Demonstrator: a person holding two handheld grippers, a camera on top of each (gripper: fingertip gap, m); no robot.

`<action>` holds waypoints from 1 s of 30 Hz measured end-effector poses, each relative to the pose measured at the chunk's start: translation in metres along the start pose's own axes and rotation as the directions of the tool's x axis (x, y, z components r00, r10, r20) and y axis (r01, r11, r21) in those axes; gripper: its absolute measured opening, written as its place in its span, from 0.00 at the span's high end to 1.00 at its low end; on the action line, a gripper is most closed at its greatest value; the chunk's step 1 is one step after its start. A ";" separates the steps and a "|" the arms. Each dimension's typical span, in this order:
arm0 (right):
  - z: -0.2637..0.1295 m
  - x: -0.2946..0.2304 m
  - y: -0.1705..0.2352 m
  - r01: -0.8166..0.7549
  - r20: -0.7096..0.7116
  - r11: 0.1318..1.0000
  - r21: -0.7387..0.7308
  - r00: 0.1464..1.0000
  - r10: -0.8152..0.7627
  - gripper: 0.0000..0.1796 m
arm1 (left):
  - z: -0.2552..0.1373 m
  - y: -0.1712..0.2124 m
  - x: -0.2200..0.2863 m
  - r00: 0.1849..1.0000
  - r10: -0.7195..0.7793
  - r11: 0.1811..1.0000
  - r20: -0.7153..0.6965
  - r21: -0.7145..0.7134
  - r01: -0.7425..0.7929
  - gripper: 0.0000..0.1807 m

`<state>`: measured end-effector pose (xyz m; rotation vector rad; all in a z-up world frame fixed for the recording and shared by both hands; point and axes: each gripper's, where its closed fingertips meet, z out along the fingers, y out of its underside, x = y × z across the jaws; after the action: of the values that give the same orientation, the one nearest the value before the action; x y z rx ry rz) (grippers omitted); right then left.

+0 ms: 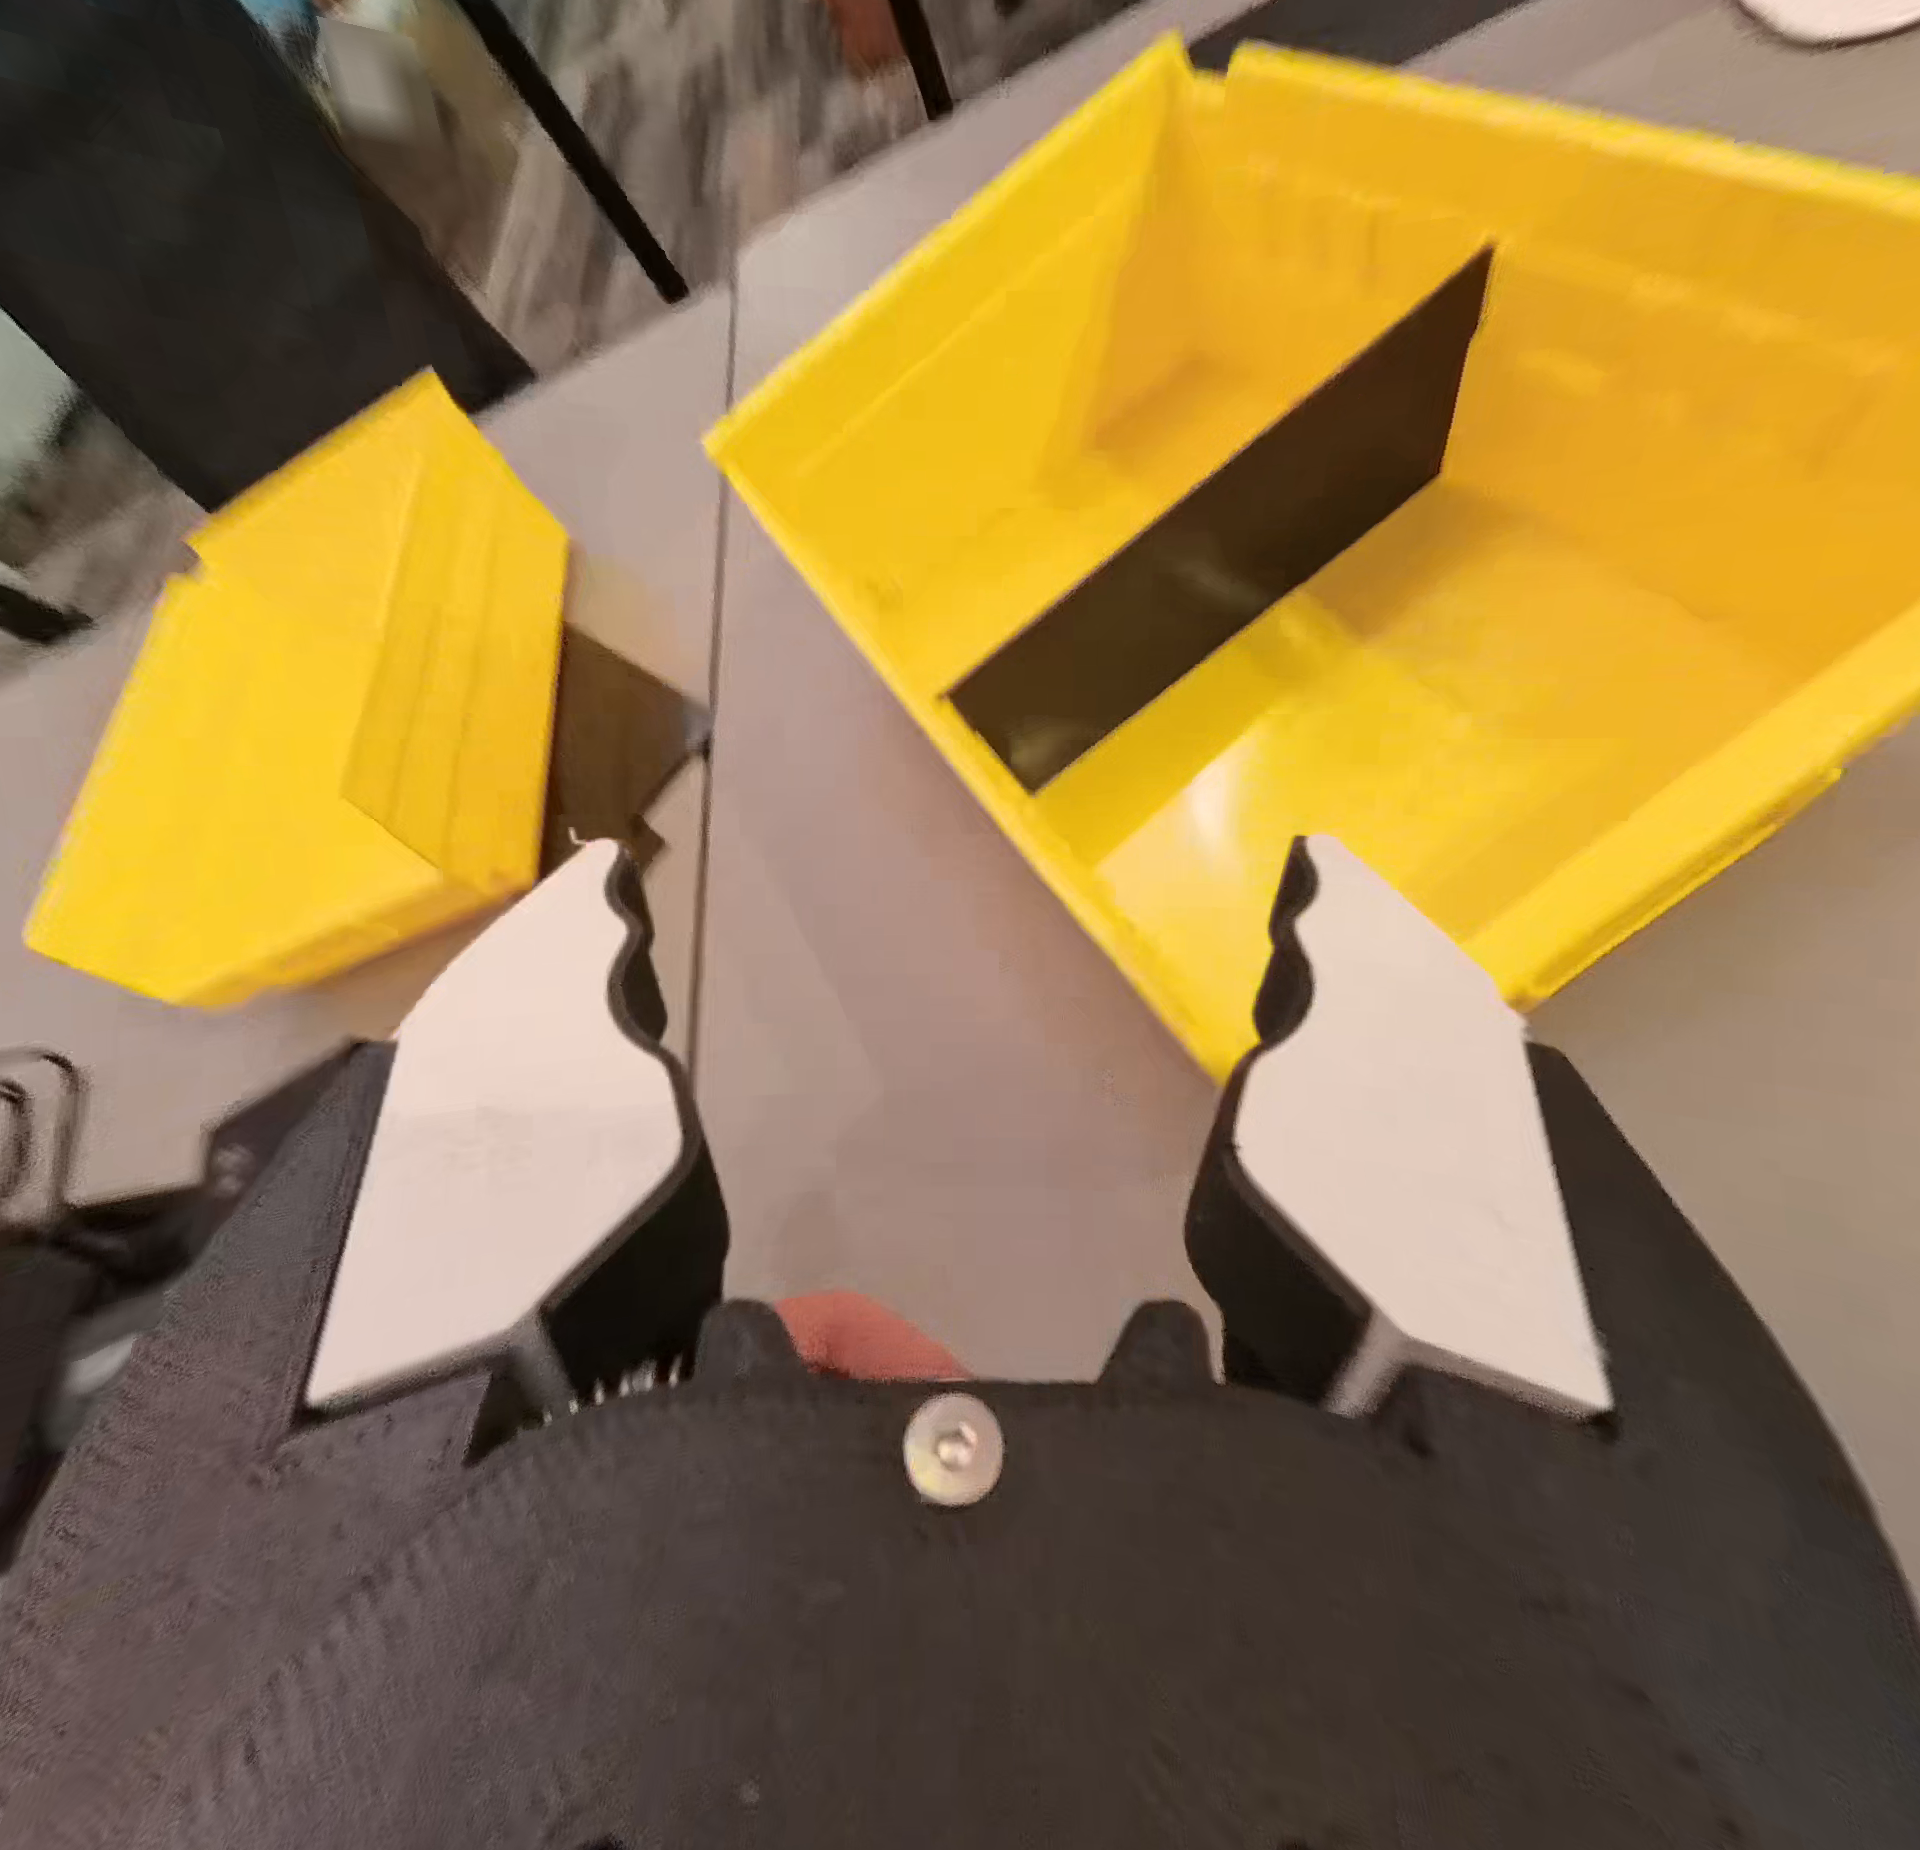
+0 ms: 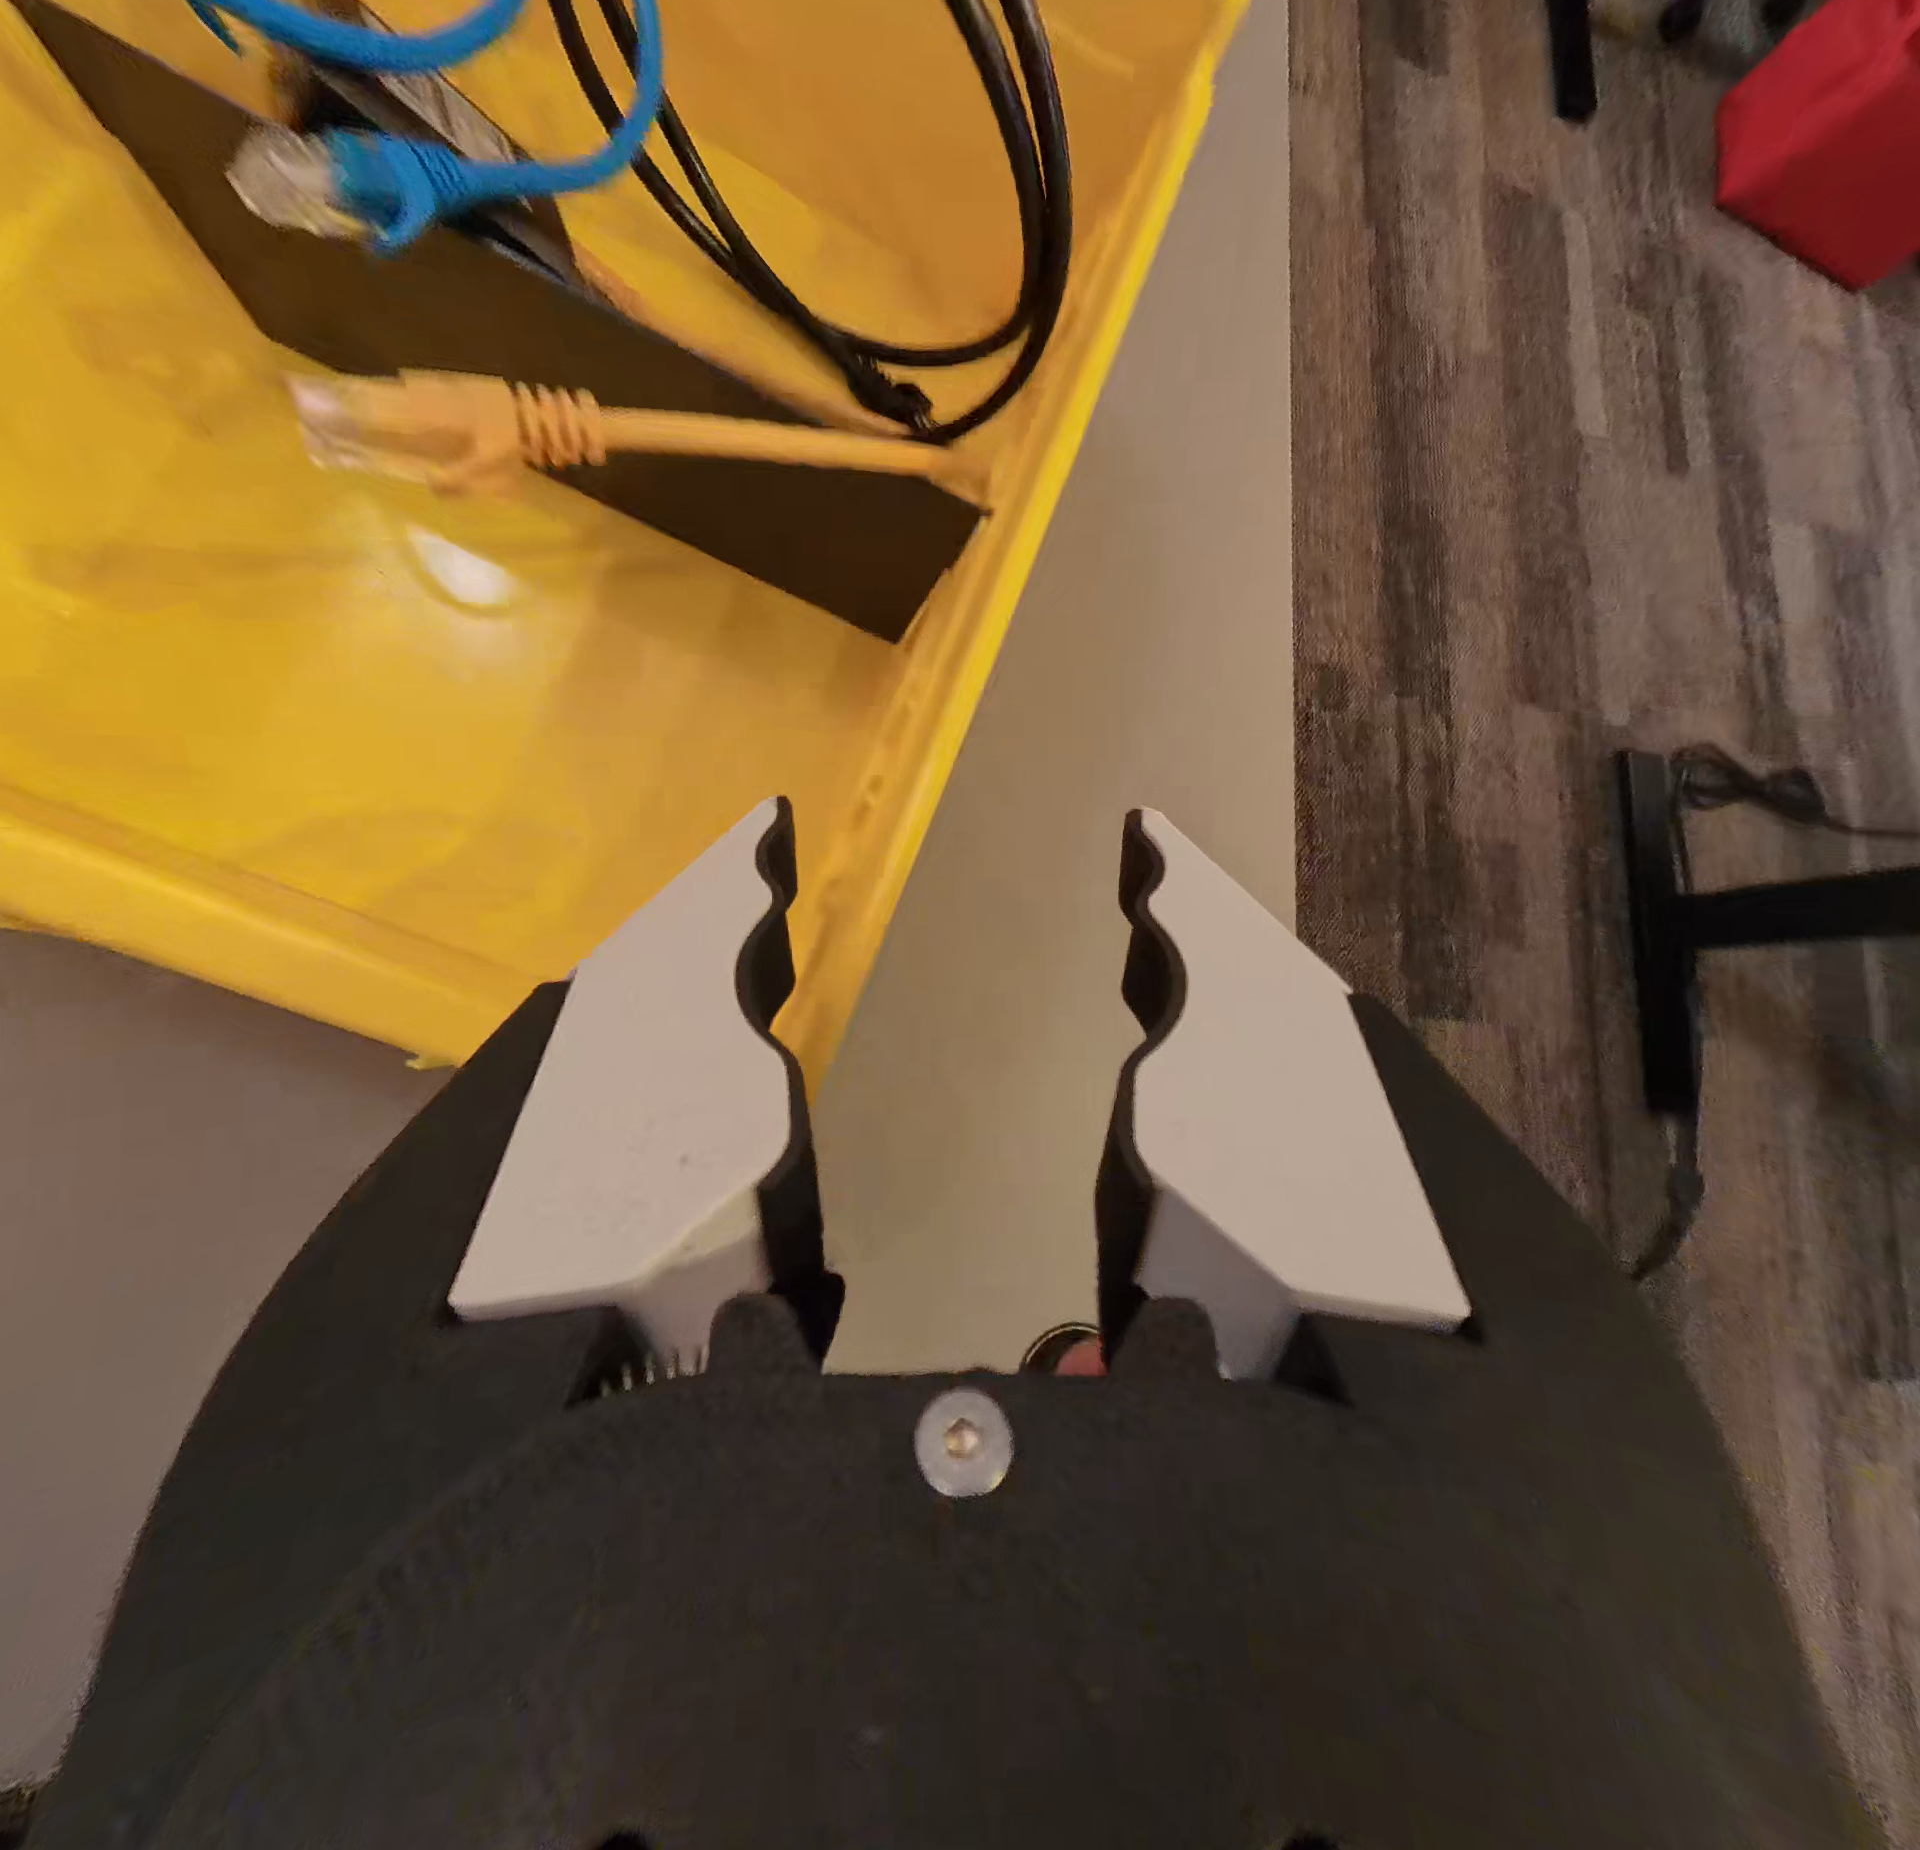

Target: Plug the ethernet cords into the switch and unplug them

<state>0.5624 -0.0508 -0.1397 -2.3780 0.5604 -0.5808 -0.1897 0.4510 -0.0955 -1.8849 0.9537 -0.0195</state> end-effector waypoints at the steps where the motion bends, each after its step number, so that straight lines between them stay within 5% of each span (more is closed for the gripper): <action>1: 0.003 0.000 0.004 -0.022 0.006 1.000 0.009 1.000 0.022 0.65 | 0.005 0.012 0.001 0.999 -0.041 0.999 -0.028 -0.032 0.040 0.39; 6: 0.023 -0.012 0.020 -0.096 0.064 0.995 -0.016 0.993 0.096 0.66 | 0.034 0.046 0.030 0.968 -0.188 0.977 -0.167 -0.131 0.167 0.37; 12: 0.034 -0.028 0.016 -0.124 0.126 0.992 0.002 0.984 0.122 0.91 | 0.051 0.048 0.048 0.949 -0.186 0.974 -0.253 -0.173 0.145 0.78; 19: 0.031 -0.028 0.018 -0.112 0.112 0.994 -0.003 0.987 0.112 0.98 | 0.062 0.050 0.025 0.946 -0.231 0.967 -0.229 -0.156 0.199 0.97; 30: 0.019 -0.049 0.022 -0.122 0.164 0.992 0.020 0.979 0.117 0.98 | 0.054 0.040 0.031 0.927 -0.244 0.969 -0.286 -0.102 0.224 0.98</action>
<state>0.5273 -0.0325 -0.1806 -2.3184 0.6126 -0.3363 -0.1704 0.4642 -0.1657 -2.0886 0.9295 -0.4299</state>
